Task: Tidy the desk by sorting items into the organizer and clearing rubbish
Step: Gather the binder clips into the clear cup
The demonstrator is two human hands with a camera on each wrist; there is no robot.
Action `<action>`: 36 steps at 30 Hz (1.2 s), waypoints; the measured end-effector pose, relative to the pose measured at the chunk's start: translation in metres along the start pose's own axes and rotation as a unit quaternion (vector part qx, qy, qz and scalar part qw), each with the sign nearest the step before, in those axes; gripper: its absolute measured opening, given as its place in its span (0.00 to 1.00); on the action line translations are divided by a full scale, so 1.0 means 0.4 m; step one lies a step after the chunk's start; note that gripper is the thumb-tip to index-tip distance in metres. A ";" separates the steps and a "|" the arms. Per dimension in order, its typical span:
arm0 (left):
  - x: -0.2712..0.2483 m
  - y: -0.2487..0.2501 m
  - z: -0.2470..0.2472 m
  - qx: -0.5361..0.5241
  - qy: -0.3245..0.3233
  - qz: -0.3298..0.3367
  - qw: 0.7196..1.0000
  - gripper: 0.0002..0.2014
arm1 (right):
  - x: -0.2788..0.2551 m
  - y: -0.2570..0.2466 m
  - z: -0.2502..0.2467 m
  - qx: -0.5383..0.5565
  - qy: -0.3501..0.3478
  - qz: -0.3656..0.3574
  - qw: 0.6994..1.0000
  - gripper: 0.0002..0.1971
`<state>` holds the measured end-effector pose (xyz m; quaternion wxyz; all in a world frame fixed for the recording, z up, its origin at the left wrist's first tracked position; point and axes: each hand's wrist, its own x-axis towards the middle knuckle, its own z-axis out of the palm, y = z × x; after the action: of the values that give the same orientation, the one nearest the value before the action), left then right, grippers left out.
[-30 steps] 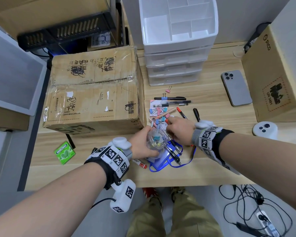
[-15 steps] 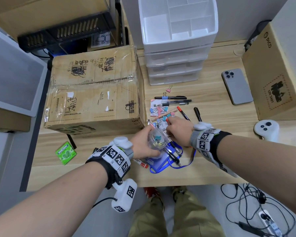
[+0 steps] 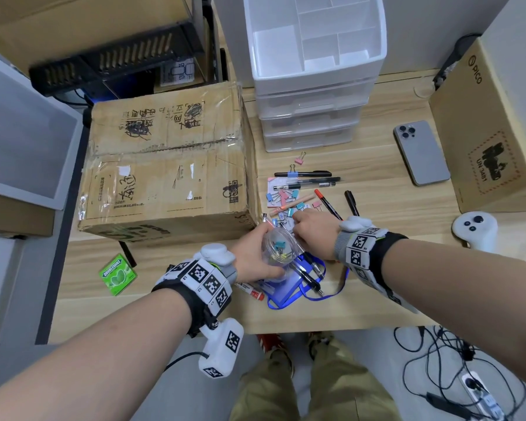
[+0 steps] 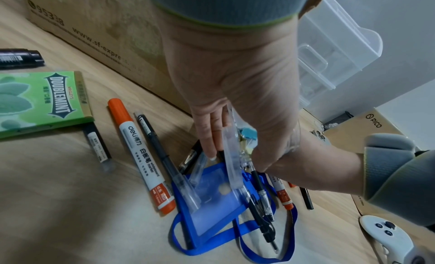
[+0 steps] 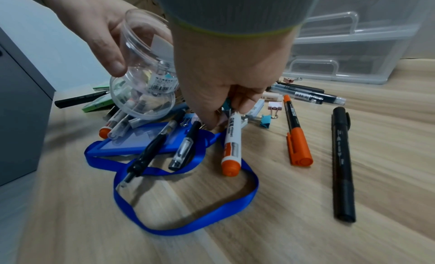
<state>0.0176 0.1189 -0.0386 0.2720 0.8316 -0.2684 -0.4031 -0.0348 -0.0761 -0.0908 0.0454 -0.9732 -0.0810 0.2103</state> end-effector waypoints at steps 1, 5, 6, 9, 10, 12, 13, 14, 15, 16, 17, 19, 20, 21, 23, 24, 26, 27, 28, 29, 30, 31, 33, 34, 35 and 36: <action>0.000 0.000 0.001 0.000 0.000 0.001 1.000 0.36 | -0.003 0.003 -0.003 0.004 -0.003 -0.002 1.000 0.03; -0.001 -0.003 0.005 0.000 0.001 0.003 1.000 0.36 | -0.011 0.012 -0.013 0.000 -0.007 -0.018 1.000 0.07; 0.001 -0.004 0.007 -0.002 0.001 0.003 1.000 0.35 | -0.012 0.015 -0.014 -0.002 -0.008 -0.020 1.000 0.08; 0.002 -0.004 0.007 -0.001 0.002 0.000 1.000 0.34 | -0.010 0.014 -0.014 -0.011 -0.015 -0.023 1.000 0.08; 0.002 -0.003 0.006 -0.001 0.001 0.000 1.000 0.34 | -0.011 0.013 -0.015 -0.014 -0.014 -0.022 1.000 0.08; 0.004 -0.002 0.006 -0.002 -0.002 -0.001 1.000 0.34 | -0.016 0.015 -0.022 -0.010 -0.009 -0.021 1.000 0.07; 0.004 -0.001 0.005 -0.002 -0.002 0.000 1.000 0.35 | -0.019 0.019 -0.027 -0.004 -0.002 -0.022 1.000 0.07; 0.005 -0.002 0.005 0.000 -0.004 -0.002 1.000 0.35 | -0.023 0.025 -0.033 0.006 0.003 -0.021 1.000 0.06; 0.005 -0.001 0.004 0.002 -0.006 -0.003 1.000 0.35 | -0.028 0.035 -0.042 0.017 0.008 -0.020 1.000 0.05; 0.006 -0.001 0.004 0.005 -0.007 -0.005 1.000 0.35 | -0.032 0.046 -0.052 0.028 0.014 -0.014 0.999 0.04; 0.006 0.001 0.003 0.007 -0.008 -0.007 1.000 0.35 | -0.038 0.059 -0.065 0.039 0.020 -0.005 0.999 0.04; 0.009 0.005 0.001 0.008 -0.013 -0.007 1.000 0.36 | -0.049 0.085 -0.099 0.062 0.030 0.017 0.997 0.05; 0.013 0.007 0.001 0.007 -0.019 -0.007 1.000 0.37 | -0.052 0.095 -0.118 0.084 0.036 0.023 0.996 0.06; 0.016 0.008 0.001 0.006 -0.024 -0.008 1.000 0.37 | -0.053 0.100 -0.137 0.116 0.039 0.020 0.992 0.06; 0.023 0.019 0.001 0.015 -0.033 -0.009 0.999 0.40 | -0.056 0.100 -0.178 0.188 0.053 -0.006 0.981 0.07; 0.026 0.026 0.001 0.020 -0.035 -0.010 0.999 0.41 | -0.058 0.094 -0.197 0.213 0.058 -0.022 0.975 0.06; 0.031 0.036 0.002 0.018 -0.036 -0.008 0.999 0.40 | -0.064 0.063 -0.227 0.240 0.046 -0.060 0.968 0.06; 0.032 0.040 0.001 0.009 -0.037 -0.003 0.999 0.39 | -0.065 0.042 -0.234 0.240 0.038 -0.082 0.966 0.06; 0.033 0.043 0.001 -0.002 -0.037 0.004 0.999 0.39 | -0.066 0.018 -0.237 0.233 0.028 -0.102 0.967 0.06; 0.034 0.045 0.002 -0.012 -0.036 0.011 0.999 0.39 | -0.068 -0.002 -0.238 0.226 0.018 -0.116 0.967 0.07; 0.034 0.047 0.002 -0.019 -0.035 0.017 0.999 0.39 | -0.069 -0.018 -0.236 0.230 0.006 -0.121 0.966 0.07; 0.034 0.047 0.002 -0.024 -0.033 0.021 0.999 0.37 | -0.070 -0.028 -0.236 0.244 -0.006 -0.121 0.962 0.06; 0.033 0.047 0.003 -0.030 -0.025 0.021 0.999 0.35 | -0.071 -0.037 -0.232 0.274 -0.023 -0.111 0.955 0.05; 0.031 0.045 0.004 -0.032 -0.021 0.021 0.999 0.35 | -0.071 -0.038 -0.228 0.290 -0.029 -0.101 0.951 0.07; 0.030 0.042 0.005 -0.036 -0.015 0.021 0.999 0.36 | -0.073 -0.038 -0.227 0.308 -0.035 -0.090 0.946 0.08; 0.028 0.038 0.007 -0.039 -0.009 0.021 0.999 0.37 | -0.076 -0.037 -0.226 0.326 -0.039 -0.078 0.941 0.10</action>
<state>0.0179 0.1000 -0.0359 0.3102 0.8107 -0.2726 -0.4151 -0.0265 -0.0719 0.0053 0.3736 -0.8866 -0.0857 0.2589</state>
